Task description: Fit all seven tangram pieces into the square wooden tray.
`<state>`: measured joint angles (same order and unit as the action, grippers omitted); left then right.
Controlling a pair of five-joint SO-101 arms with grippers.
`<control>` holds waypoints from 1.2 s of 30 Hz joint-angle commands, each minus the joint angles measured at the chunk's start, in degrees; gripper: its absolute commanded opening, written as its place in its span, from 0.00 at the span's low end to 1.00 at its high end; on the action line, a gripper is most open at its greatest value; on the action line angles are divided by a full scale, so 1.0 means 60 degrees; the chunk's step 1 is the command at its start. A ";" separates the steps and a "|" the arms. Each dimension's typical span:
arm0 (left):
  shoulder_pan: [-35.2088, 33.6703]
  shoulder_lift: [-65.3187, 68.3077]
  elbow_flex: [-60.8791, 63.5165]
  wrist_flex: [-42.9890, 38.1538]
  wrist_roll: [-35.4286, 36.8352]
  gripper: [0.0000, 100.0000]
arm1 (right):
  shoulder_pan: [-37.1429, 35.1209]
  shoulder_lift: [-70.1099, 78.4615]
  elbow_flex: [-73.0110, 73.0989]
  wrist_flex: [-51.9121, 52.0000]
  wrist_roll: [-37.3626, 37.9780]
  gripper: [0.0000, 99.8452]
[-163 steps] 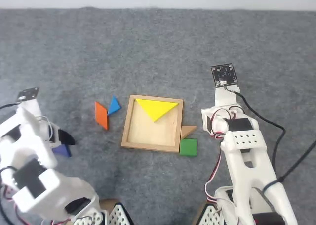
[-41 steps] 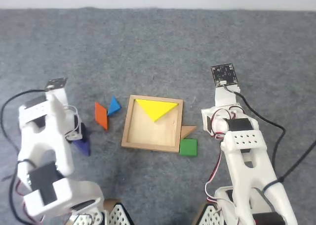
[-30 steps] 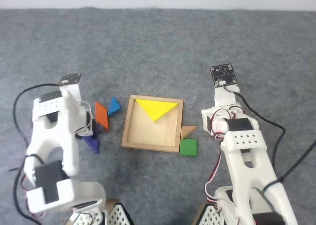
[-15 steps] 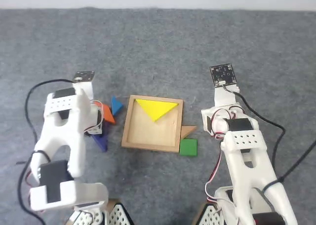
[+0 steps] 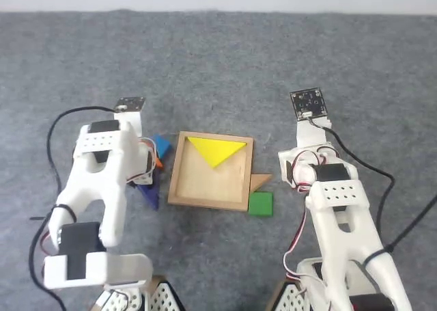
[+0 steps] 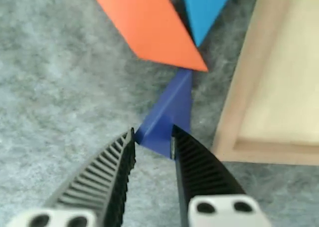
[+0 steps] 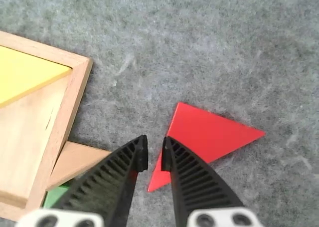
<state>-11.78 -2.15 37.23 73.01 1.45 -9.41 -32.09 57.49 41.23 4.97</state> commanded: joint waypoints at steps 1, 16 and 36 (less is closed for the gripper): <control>0.0821 -0.0440 -0.0081 0.0088 0.0630 0.11 | 0.0007 -0.0505 -0.0147 0.0095 0.0132 0.06; 0.2374 -0.0440 -0.0051 0.0029 0.1626 0.09 | 0.0022 -0.0520 -0.0147 0.0110 0.0132 0.06; 0.3473 -0.0440 -0.0110 -0.0132 0.2154 0.09 | -0.0520 -0.0374 -0.0088 0.0066 0.0059 0.06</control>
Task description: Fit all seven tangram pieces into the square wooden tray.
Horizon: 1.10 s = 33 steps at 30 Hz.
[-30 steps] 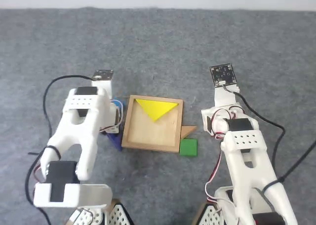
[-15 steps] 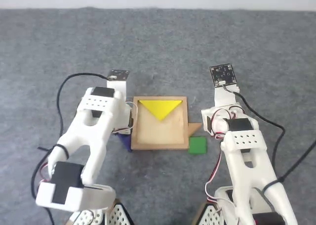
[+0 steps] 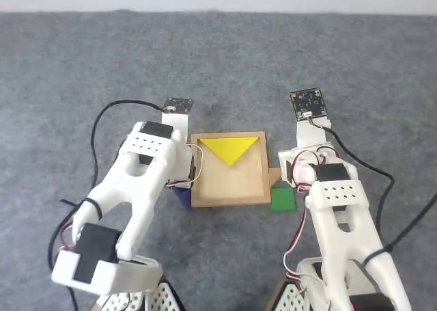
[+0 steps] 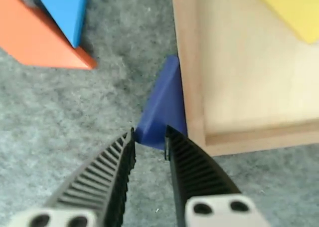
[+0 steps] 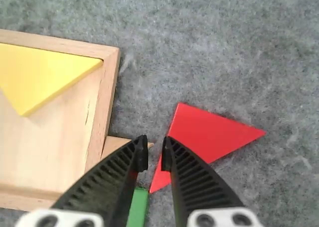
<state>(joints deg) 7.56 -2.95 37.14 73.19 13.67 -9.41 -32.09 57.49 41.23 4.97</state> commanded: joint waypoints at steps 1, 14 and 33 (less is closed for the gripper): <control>0.0249 -0.0308 -0.0095 -0.0161 0.0117 0.09 | -0.0769 -0.0344 0.0044 -0.0007 0.0044 0.06; 0.0249 -0.0308 -0.0095 -0.0278 0.0132 0.09 | -0.2659 0.0711 0.0615 -0.1223 -0.1773 0.06; 0.0249 -0.0308 -0.0095 -0.0234 0.0132 0.09 | -0.2220 0.1048 0.0425 -0.1179 -0.1773 0.06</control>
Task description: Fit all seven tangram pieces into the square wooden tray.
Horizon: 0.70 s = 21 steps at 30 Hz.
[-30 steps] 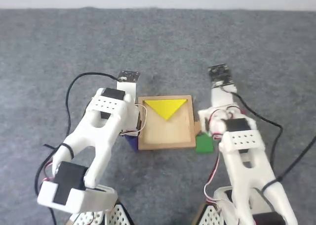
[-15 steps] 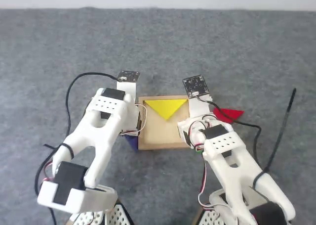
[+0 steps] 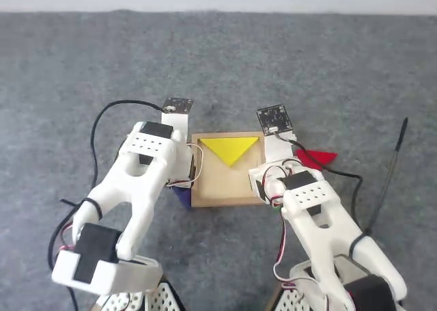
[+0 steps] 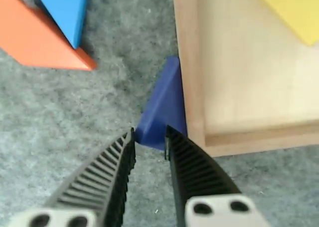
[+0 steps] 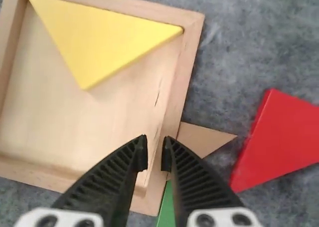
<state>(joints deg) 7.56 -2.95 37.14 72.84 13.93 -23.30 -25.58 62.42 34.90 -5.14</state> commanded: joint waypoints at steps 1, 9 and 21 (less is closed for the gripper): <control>0.0249 -0.0308 -0.0095 -0.0176 0.0088 0.09 | 0.0110 -0.0037 -0.0396 -0.0139 -0.0088 0.06; 0.0938 -0.0308 -0.0095 -0.0205 0.0161 0.09 | 0.0095 -0.0037 -0.0322 -0.0139 -0.0088 0.06; 0.1538 -0.0308 -0.0520 -0.0234 0.0498 0.09 | 0.0125 -0.0037 -0.0322 -0.0139 -0.0073 0.06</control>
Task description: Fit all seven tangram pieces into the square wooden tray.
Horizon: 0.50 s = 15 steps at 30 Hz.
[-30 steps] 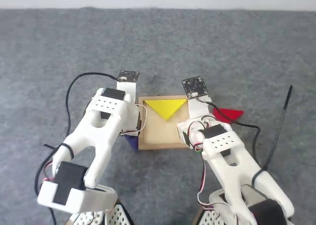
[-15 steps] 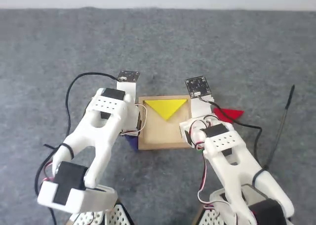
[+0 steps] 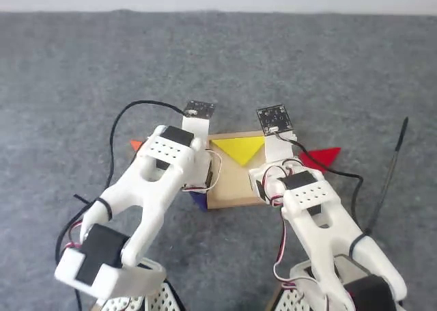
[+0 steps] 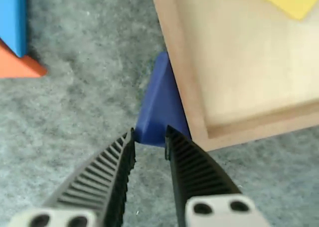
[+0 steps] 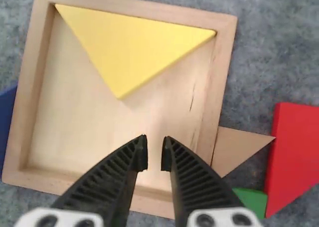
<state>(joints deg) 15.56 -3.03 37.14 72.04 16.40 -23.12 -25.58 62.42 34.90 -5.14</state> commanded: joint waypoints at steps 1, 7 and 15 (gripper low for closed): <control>0.0234 -0.0293 -0.0623 -0.0059 0.0088 0.09 | 0.0095 -0.0022 -0.0322 -0.0139 -0.0073 0.06; 0.0879 -0.0293 -0.0974 0.0059 0.0527 0.09 | -0.0549 0.1560 -0.0791 -0.0183 -0.0029 0.06; 0.1436 -0.0293 -0.1048 -0.0073 0.0630 0.09 | -0.0505 0.2762 -0.1934 0.0711 -0.0073 0.06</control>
<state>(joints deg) 23.21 -3.12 33.01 71.87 19.30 -25.32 -11.16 53.98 37.27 -5.14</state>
